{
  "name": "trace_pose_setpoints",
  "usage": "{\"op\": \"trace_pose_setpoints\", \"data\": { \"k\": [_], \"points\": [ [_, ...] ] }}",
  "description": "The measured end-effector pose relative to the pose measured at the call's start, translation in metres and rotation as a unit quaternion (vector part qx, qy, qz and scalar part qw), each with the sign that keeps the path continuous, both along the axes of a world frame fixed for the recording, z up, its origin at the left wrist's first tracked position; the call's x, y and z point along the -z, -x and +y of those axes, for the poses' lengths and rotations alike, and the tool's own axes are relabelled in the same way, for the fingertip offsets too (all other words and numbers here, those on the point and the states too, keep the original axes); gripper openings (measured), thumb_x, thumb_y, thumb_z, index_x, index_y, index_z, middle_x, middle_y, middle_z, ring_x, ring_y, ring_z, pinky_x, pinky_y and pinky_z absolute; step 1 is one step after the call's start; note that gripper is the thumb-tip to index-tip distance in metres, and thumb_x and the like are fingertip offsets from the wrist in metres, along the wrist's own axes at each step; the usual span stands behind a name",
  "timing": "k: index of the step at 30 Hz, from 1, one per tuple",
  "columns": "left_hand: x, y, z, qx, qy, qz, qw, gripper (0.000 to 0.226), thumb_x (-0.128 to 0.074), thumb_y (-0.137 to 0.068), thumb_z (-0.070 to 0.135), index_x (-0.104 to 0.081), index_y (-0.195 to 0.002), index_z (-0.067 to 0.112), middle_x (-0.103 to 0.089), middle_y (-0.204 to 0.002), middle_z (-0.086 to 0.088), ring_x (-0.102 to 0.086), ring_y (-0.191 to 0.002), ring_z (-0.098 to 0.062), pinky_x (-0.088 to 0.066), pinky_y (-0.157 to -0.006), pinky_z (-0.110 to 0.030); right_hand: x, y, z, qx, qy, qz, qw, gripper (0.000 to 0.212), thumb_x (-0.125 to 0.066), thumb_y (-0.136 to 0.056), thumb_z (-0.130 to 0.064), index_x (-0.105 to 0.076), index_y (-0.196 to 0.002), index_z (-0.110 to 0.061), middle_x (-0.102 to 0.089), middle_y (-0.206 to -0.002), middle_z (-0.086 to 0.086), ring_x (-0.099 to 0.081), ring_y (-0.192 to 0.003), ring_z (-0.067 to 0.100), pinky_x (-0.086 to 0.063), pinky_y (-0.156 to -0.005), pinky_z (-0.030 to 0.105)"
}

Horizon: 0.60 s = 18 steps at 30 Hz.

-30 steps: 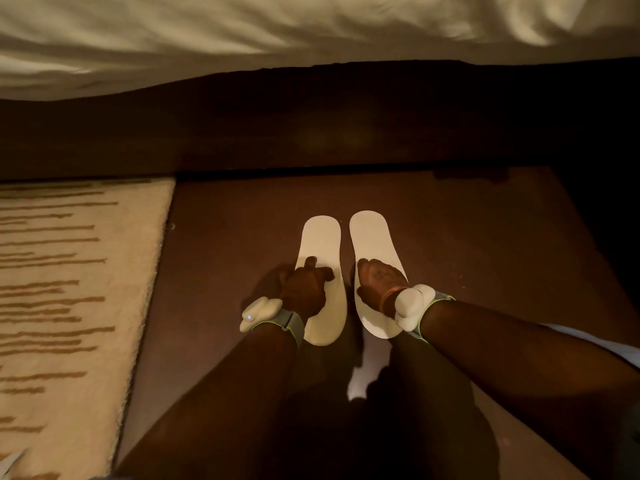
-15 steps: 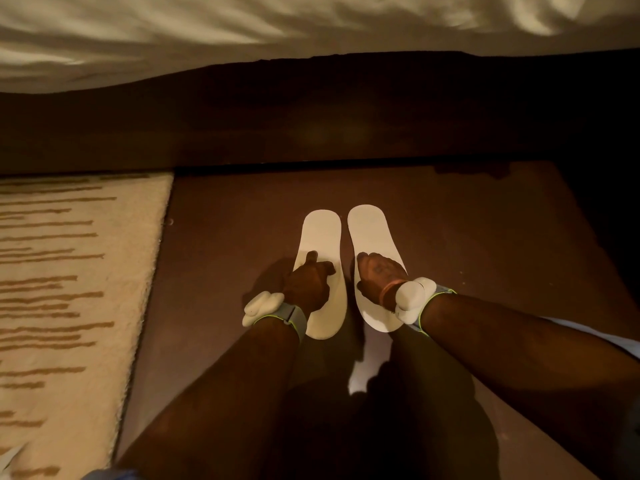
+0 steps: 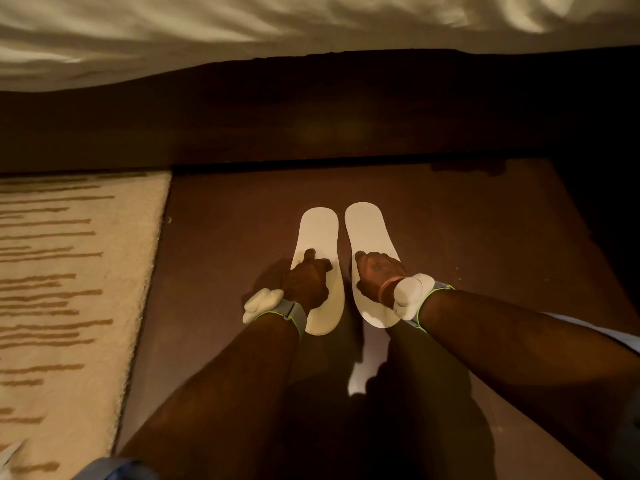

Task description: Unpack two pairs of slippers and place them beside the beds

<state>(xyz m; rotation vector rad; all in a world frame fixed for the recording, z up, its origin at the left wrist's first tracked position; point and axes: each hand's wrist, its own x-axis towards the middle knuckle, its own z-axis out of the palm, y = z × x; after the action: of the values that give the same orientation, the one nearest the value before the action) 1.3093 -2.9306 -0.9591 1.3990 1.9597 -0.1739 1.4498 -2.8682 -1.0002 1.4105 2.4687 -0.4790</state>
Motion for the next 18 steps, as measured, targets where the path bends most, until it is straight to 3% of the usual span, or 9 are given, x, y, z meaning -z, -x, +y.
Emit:
{"op": "trace_pose_setpoints", "data": {
  "k": [5, 10, 18],
  "points": [
    [-0.002, -0.006, -0.003, 0.0, 0.0, 0.013, 1.0, 0.061, -0.06, -0.093, 0.009, -0.039, -0.146, 0.028, -0.009, -0.164, -0.004, -0.038, -0.14, -0.033, -0.033, -0.116, -0.046, 0.002, -0.002, 0.0, 0.006, 0.001, 0.014, 1.0, 0.027, -0.054, -0.09, -0.018, -0.053, -0.114, -0.006, -0.066, -0.11, 0.016, -0.063, -0.098, 0.035, -0.04, -0.071, 0.031],
    [-0.001, -0.011, -0.004, -0.011, -0.01, 0.032, 0.999, 0.06, -0.057, -0.095, 0.016, -0.033, -0.149, 0.024, -0.019, -0.161, -0.007, -0.04, -0.139, -0.032, -0.028, -0.119, -0.043, 0.003, -0.002, -0.001, 0.0, -0.013, 0.018, 1.0, 0.023, -0.052, -0.091, -0.019, -0.053, -0.111, -0.007, -0.066, -0.108, 0.015, -0.064, -0.096, 0.034, -0.039, -0.07, 0.03],
    [-0.004, -0.015, -0.002, -0.061, -0.019, 0.025, 0.998, 0.054, -0.05, -0.099, 0.019, -0.032, -0.15, 0.019, -0.031, -0.156, -0.005, -0.041, -0.138, -0.029, -0.028, -0.117, -0.04, -0.01, -0.002, -0.001, 0.002, -0.029, -0.015, 0.999, 0.037, -0.058, -0.086, -0.023, -0.051, -0.12, -0.009, -0.056, -0.118, 0.016, -0.054, -0.107, 0.035, -0.048, -0.081, 0.039]
  ]
}}
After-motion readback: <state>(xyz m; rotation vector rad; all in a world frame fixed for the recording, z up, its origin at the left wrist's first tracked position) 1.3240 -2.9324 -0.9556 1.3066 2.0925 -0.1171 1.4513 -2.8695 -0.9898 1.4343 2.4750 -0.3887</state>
